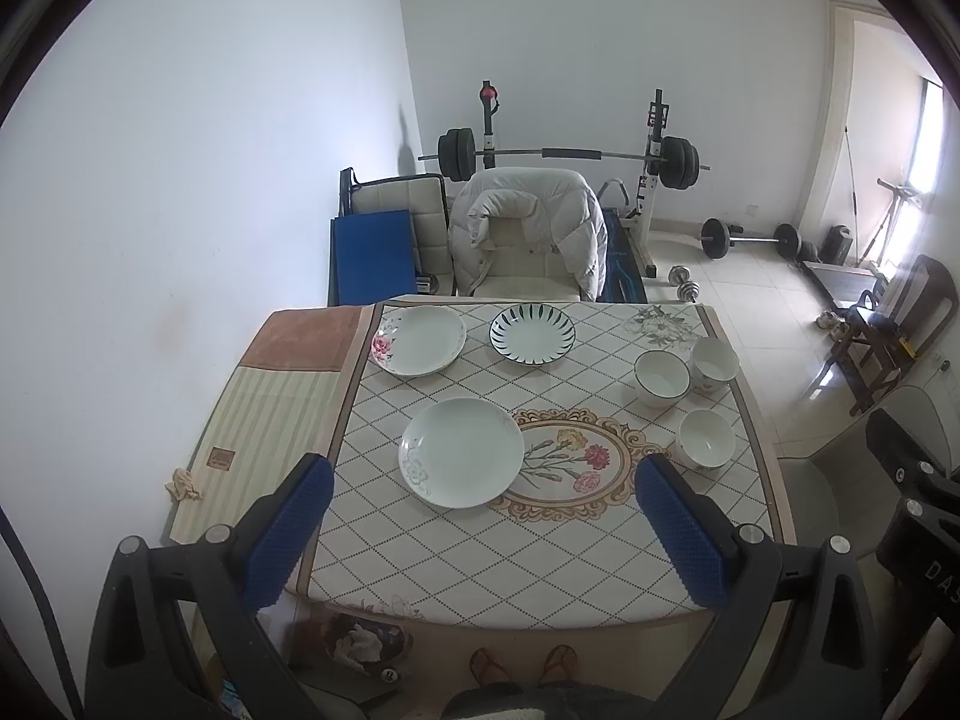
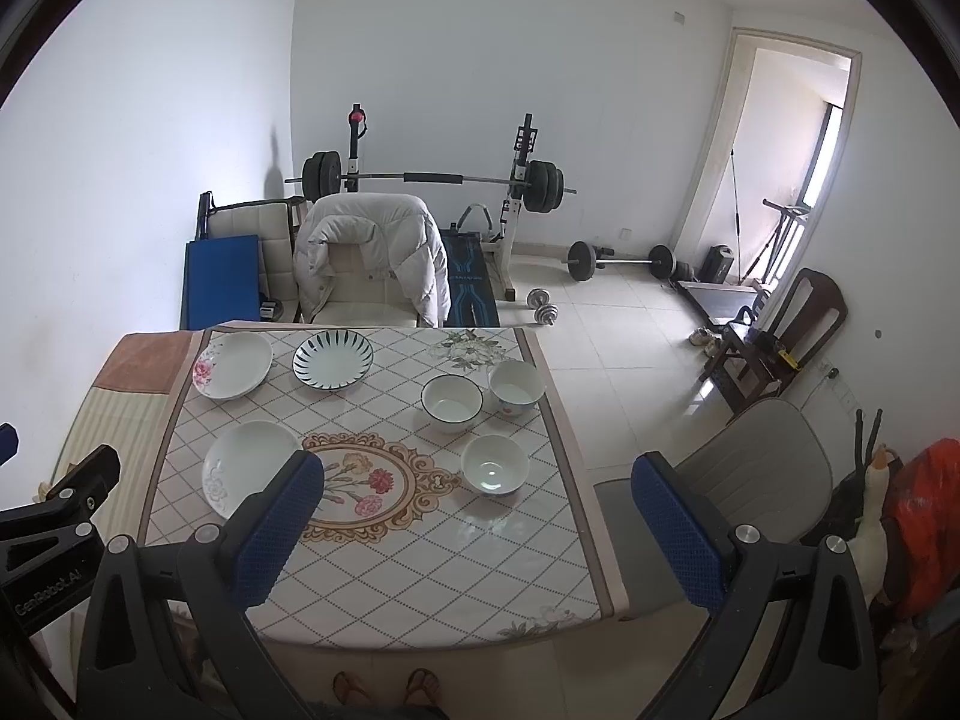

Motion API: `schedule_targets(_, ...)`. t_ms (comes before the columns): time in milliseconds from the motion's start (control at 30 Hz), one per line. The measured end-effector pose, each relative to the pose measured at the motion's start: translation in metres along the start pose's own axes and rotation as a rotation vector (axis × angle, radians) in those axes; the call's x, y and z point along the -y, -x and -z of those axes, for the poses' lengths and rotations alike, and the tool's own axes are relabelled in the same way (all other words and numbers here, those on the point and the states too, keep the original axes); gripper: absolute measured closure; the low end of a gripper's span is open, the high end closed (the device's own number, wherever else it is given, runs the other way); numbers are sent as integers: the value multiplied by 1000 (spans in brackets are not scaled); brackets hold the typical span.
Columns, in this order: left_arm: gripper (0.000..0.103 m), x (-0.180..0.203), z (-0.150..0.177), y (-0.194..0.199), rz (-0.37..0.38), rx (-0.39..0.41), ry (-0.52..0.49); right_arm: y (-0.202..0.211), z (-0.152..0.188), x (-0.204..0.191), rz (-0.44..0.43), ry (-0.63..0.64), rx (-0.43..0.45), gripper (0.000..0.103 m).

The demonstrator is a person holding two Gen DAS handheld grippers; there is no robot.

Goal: Organize plates and bowls

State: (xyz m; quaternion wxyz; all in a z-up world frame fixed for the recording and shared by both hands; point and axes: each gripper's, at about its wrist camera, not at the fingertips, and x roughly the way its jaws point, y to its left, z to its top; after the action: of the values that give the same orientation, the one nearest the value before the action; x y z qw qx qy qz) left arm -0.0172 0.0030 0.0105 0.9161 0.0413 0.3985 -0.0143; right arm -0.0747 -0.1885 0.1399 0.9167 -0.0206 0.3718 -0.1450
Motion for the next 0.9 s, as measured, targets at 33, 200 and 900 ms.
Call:
schedule_targets(33, 0, 0, 0, 0, -1, 1, 1, 0, 0, 0, 0, 0, 0, 0)
schedule_targets(200, 0, 2, -1, -2, -9, 5, -1, -1, 0, 0, -3, 1, -1, 0)
schedule_targets(900, 0, -40, 7, -157, -38, -239, 166, -160, 14, -37, -237, 114, -160, 0)
